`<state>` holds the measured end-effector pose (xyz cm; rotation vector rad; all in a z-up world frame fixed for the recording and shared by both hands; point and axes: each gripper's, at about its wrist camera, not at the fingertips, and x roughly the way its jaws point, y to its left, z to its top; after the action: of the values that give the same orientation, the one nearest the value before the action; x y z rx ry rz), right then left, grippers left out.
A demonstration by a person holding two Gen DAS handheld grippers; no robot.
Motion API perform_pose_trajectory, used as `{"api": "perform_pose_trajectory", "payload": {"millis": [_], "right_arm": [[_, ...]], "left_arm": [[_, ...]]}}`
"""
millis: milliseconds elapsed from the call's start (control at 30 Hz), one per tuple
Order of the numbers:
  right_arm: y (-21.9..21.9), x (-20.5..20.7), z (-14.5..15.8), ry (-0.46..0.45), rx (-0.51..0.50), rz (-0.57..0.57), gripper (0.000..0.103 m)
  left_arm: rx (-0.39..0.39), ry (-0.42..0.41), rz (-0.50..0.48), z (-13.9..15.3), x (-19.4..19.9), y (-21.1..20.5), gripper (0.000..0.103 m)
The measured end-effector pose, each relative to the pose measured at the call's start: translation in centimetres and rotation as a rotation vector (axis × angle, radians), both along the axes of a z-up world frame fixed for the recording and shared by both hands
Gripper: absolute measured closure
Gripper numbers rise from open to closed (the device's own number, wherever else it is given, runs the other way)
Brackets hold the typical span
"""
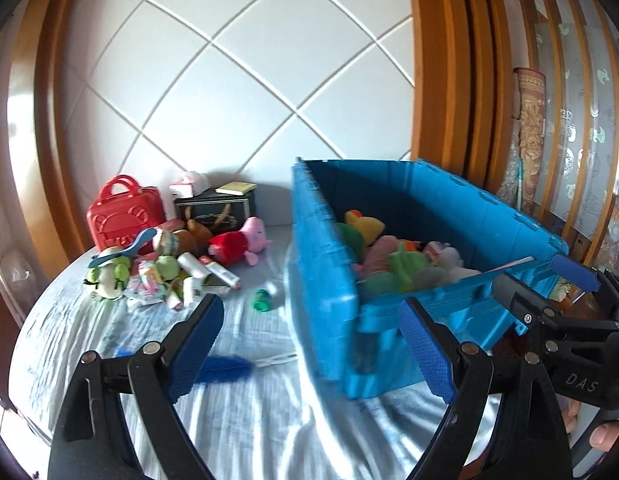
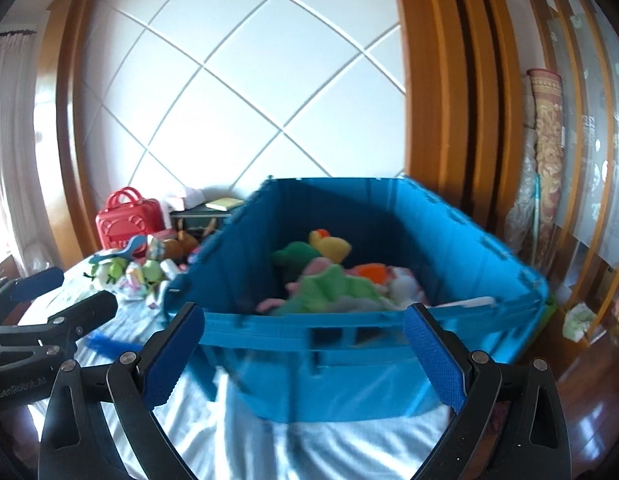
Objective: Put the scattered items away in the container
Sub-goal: 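Withdraw both tools from the crate back over the items on the bed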
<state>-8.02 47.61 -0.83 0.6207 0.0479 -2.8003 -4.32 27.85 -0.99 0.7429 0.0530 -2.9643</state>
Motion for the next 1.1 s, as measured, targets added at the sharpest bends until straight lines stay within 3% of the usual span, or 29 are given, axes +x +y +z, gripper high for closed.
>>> {"api": "perform_pose_trajectory", "payload": {"millis": [233, 500, 800, 1100], "right_arm": [[-10.7, 2.9, -1.4, -0.017, -0.003, 0.006, 0.002], [-19.0, 2.5, -2.7, -0.062, 0.041, 0.048, 0.002], [-25.0, -3.8, -5.6, -0.070, 0.060, 0.168, 0.002], [-29.4, -11.6, -11.3, -0.224, 0.076, 0.237, 0.002]], "left_arm": [[0.002, -0.046, 0.037, -2.1, 2.8, -10.6, 0.014], [0.073, -0.089, 0.075, -4.5, 2.2, -17.9, 0.014], [0.065, -0.168, 0.219, -8.3, -3.4, -24.5, 0.014], [0.096, -0.279, 0.366, -13.1, -7.6, -30.3, 0.014]]}}
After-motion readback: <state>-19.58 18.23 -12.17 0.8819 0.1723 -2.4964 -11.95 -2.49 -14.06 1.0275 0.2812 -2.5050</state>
